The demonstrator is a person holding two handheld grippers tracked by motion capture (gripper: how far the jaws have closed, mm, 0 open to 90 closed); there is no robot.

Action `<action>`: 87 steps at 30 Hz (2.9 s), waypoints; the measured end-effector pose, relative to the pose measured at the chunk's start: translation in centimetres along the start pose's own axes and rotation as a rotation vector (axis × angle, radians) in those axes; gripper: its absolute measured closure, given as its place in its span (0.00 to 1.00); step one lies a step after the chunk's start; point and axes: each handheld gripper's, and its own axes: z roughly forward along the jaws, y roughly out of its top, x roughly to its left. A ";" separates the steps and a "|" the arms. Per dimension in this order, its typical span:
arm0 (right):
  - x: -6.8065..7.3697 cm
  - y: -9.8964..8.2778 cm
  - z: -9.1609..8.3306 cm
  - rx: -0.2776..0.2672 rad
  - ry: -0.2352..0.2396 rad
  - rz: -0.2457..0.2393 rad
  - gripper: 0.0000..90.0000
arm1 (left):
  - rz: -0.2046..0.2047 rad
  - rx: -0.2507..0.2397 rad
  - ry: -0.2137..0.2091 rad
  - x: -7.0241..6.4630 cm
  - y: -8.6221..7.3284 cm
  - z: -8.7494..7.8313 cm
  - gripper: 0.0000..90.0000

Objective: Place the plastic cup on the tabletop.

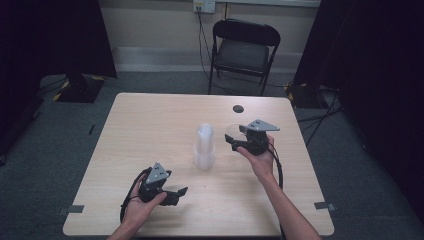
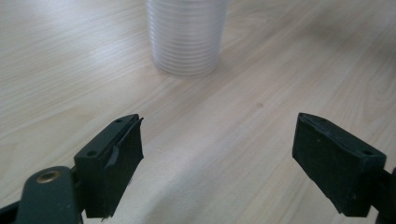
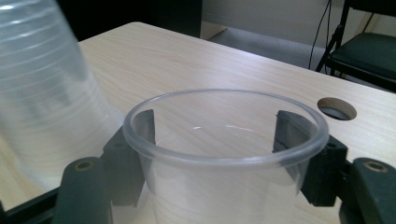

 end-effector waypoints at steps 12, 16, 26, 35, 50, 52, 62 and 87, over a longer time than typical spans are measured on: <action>-0.9 -1.2 3.2 0.037 -0.031 0.068 0.33 | -0.026 -0.021 0.031 0.6 -0.2 -0.5 0.18; -1.1 -1.3 4.0 0.040 -0.049 0.073 0.33 | -0.029 -0.021 0.035 0.7 -0.2 -0.5 0.18; -1.1 -1.7 6.0 0.077 -0.056 0.063 0.32 | -0.008 -0.006 0.033 0.6 -0.3 -0.4 0.18; -0.9 -1.8 6.1 0.076 -0.046 0.070 0.31 | -0.010 -0.010 0.037 0.7 -0.4 -0.5 0.18; -0.9 -2.6 4.6 0.077 -0.031 0.063 0.30 | -0.008 -0.008 0.035 0.6 -0.4 -0.4 0.18; -0.9 -2.7 4.4 0.076 -0.030 0.065 0.30 | -0.004 -0.002 0.038 0.7 -0.4 -0.4 0.18; -1.0 -3.6 3.6 0.100 -0.023 0.063 0.29 | -0.023 -0.002 0.042 0.7 -0.5 -0.3 0.18; -1.3 -4.6 2.4 0.145 -0.007 0.119 0.17 | -0.054 0.004 0.059 1.4 -0.6 -0.2 0.18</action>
